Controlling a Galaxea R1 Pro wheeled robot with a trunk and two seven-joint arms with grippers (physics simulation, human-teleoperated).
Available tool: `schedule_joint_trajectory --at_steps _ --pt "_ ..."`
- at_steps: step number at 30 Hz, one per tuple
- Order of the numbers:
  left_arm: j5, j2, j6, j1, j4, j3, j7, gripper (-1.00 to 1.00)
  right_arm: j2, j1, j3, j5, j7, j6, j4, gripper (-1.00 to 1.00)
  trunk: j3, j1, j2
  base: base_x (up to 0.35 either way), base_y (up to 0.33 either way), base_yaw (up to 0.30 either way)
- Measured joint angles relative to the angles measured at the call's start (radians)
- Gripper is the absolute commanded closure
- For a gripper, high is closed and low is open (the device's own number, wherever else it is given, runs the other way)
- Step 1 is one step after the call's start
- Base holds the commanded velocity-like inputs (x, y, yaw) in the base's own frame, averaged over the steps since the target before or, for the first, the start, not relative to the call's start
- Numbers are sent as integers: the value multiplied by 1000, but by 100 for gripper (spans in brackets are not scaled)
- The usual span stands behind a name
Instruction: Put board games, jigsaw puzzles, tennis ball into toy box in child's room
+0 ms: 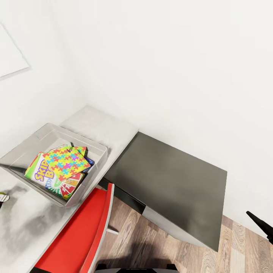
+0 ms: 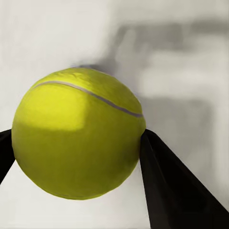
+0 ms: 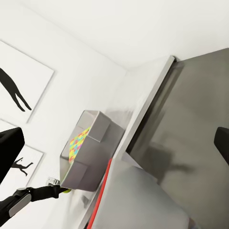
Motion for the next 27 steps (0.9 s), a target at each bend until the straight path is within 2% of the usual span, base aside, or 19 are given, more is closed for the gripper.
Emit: schedule_joint_trajectory --at_steps 14,16,18,21,22,23,24,27 --pt "2 6 -5 1 2 5 -20 100 0 0 1 0 0 0 0 -100 18 0 0 0 0 0" --pt "3 9 -5 2 3 7 -36 100 0 0 1 0 0 0 0 -100 21 0 0 0 0 0" --pt "2 12 -5 2 3 18 -88 100 0 0 1 0 -1 0 0 -100 24 0 0 0 0 0" --pt "1 13 -4 2 3 52 -161 100 0 0 1 0 -1 0 0 -100 29 0 0 0 0 0" --pt "-2 14 -3 1 3 101 -229 100 0 0 1 0 -1 0 0 -100 30 0 0 0 0 0" --pt "-4 14 -3 2 4 119 -251 100 0 0 1 0 -1 0 0 -100 32 0 0 0 0 0" --pt "-6 15 -3 2 4 153 -290 100 0 0 1 0 -1 0 0 -100 33 0 0 0 0 0" --pt "-8 17 -2 2 3 207 -370 100 0 0 1 0 -1 0 0 -100 38 0 0 0 0 0"
